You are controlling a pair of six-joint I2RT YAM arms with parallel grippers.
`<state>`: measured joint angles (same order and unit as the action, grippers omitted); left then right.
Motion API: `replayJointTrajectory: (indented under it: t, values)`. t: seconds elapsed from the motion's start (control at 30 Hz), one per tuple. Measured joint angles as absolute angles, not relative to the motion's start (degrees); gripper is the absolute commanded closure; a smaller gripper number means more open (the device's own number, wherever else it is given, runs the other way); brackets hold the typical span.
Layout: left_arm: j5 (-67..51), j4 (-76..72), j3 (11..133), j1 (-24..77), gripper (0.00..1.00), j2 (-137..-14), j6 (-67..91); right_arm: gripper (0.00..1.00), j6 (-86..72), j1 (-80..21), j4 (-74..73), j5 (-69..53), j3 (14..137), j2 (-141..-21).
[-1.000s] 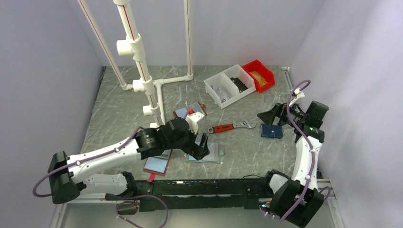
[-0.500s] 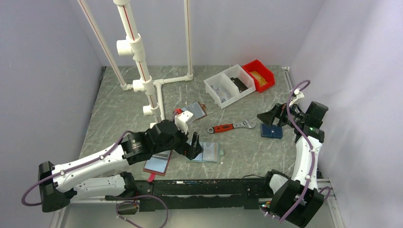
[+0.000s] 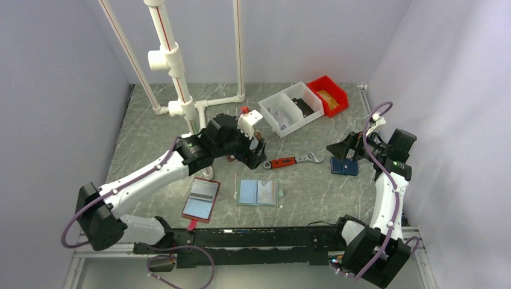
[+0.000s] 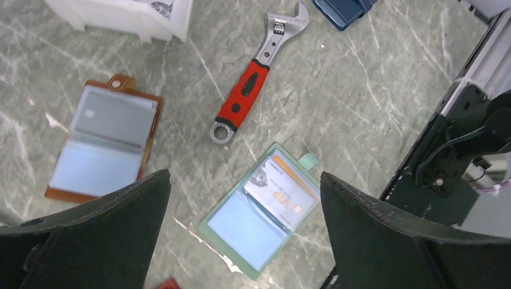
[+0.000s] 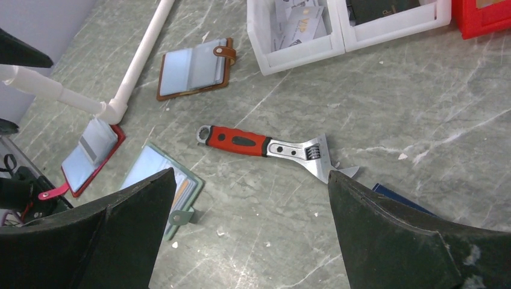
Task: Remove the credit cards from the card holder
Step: Reset both arms
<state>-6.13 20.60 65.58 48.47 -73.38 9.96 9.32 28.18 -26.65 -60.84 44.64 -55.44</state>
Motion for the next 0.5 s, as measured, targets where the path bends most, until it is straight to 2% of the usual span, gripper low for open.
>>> replayJointTrajectory:
  t: [0.17,0.5]
  values:
    - [-9.78,17.15,65.3,48.75,0.01,-77.28,5.37,0.0,10.7,28.49,-26.74,-60.99,44.64,-56.1]
    - [-12.21,12.8,59.68,48.84,0.01,-76.31,2.55,0.0,12.4,28.53,-26.94,-61.78,44.64,-58.5]
